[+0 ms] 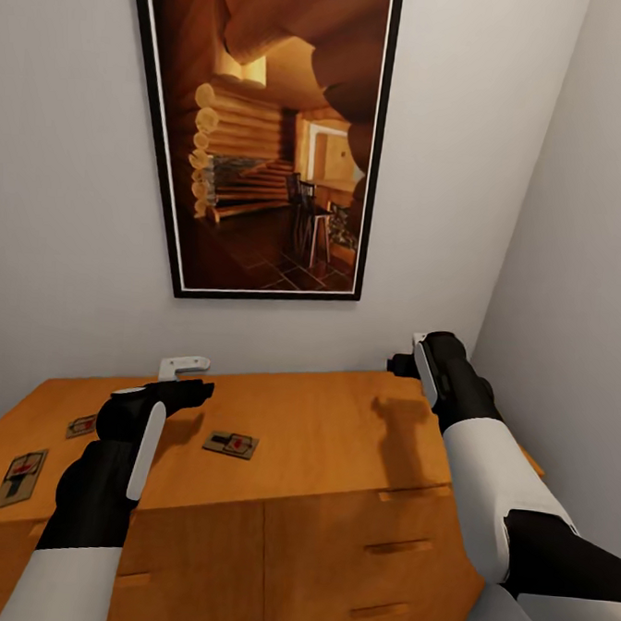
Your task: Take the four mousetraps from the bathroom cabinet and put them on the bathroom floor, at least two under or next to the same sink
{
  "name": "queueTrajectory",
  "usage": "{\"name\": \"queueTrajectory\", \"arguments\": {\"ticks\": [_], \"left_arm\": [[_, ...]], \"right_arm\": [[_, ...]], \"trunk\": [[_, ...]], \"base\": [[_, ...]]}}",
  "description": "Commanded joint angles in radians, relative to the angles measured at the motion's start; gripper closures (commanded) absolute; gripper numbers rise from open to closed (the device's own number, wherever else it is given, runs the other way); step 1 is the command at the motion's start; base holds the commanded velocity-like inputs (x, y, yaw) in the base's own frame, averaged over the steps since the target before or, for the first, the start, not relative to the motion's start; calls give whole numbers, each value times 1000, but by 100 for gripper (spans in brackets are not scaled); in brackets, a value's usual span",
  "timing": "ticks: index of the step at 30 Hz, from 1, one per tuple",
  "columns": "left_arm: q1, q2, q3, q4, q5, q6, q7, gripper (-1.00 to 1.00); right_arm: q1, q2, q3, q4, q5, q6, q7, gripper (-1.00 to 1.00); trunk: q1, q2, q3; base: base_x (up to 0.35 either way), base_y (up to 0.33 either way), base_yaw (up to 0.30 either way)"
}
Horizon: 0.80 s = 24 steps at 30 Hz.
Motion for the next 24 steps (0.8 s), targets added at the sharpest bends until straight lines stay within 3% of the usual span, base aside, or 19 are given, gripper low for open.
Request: {"name": "queueTrajectory", "arguments": {"ticks": [1, 9, 10, 14, 24], "left_arm": [[-1, -1, 1, -1, 1, 4, 2, -100], [-1, -1, 1, -1, 1, 4, 2, -100], [-1, -1, 1, -1, 1, 4, 2, -100], [-1, -2, 1, -1, 2, 4, 1, -100], [-1, -3, 1, 0, 3, 4, 1, -100]], "right_arm": [[-1, 0, -4, 0, 10, 4, 5, -100], [-1, -37, -6, 3, 8, 4, -3, -100], [-1, -62, -9, 6, 6, 3, -4, -100], [-1, -103, -36, 20, 2, 3, 1, -100], [-1, -116, -61, 25, 1, 12, -5, -100]], "trunk": [[0, -1, -1], [0, -1, -1], [0, -1, -1], [0, -1, -1], [0, -1, -1]], "base": [[34, 0, 0], [13, 0, 0], [3, 0, 0], [1, 0, 0], [28, 0, 0]]}}
